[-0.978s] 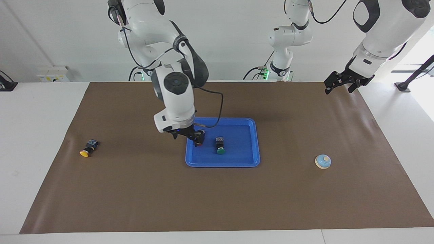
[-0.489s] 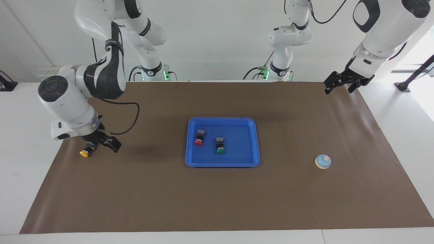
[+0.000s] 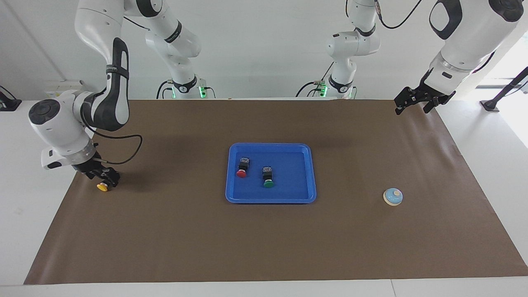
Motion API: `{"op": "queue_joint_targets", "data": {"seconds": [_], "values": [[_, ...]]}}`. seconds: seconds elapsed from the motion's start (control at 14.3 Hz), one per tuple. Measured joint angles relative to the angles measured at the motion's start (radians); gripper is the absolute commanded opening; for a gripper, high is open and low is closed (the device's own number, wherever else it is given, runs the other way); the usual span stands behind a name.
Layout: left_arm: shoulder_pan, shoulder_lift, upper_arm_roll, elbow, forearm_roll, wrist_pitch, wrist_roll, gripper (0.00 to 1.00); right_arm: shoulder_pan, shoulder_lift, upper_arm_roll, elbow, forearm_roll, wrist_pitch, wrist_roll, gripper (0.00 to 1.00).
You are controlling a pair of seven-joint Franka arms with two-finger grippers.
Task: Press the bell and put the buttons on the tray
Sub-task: 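Move the right gripper back and grasp the yellow-capped button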
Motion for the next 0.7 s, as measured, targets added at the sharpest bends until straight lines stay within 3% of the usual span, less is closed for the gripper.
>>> {"op": "queue_joint_targets", "data": {"seconds": [0.7], "values": [[0.000, 0.000, 0.000, 0.000, 0.000, 0.000, 0.000, 1.00, -0.068, -0.003, 0.003, -0.173, -0.001, 0.176, -0.035, 1.00]]}}
